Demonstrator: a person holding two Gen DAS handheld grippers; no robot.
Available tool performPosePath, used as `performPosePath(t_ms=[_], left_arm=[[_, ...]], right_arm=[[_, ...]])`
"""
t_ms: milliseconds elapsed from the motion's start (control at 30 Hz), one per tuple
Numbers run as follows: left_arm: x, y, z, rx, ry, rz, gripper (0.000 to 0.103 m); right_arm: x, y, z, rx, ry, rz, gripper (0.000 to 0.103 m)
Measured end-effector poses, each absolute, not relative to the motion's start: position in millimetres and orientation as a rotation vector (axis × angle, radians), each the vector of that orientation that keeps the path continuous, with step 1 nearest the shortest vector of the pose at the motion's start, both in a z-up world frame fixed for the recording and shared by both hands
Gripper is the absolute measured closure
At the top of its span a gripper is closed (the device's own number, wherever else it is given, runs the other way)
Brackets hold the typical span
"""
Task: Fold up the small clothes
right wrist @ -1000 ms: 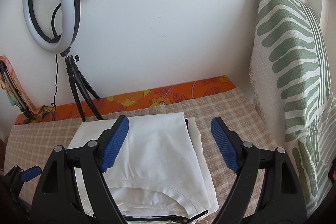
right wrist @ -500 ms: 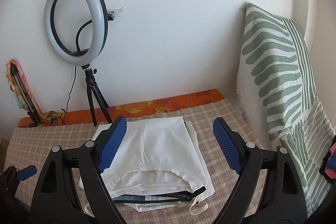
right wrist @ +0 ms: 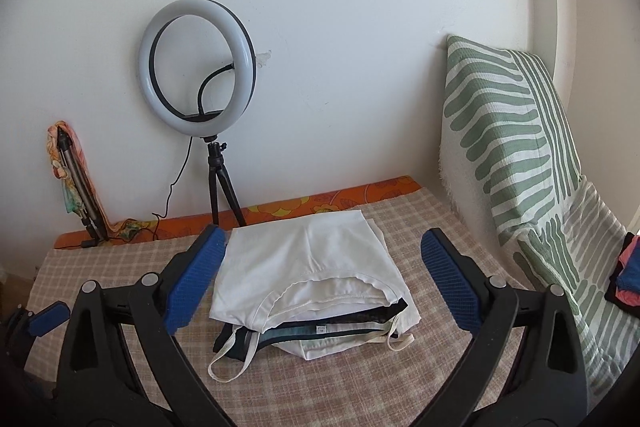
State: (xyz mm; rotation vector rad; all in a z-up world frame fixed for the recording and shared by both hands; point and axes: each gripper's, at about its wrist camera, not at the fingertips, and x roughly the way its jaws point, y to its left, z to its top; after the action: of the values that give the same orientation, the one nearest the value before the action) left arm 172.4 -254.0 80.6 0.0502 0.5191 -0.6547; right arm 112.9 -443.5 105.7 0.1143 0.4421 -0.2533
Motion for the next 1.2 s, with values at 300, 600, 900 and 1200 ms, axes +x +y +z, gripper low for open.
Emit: performPosePath(t_ms=[300,600,900,1200], left_arm=[[127.6,-221.1,86.1,0.074,0.450,-0.567,0.000],[122.0,-193.4,81.0,0.021,0.453,-0.527,0.000],[121.5,-190.9,72.9,0.040,0.465,-0.509,0.000],[119.7,-192.4,68.7,0.058,0.479,-0.515,0.000]], right_arm=[[54.3,-399.5,105.6,0.128,0.350,-0.281,0.000],[34.2,-378.6,100.7,0.104,0.290,-0.298,0.000],[29.4,-372.1,83.0,0.144,0.269,-0.305,0.000],[34.2,-371.7,69.8,0.138,0.291,-0.308,0.000]])
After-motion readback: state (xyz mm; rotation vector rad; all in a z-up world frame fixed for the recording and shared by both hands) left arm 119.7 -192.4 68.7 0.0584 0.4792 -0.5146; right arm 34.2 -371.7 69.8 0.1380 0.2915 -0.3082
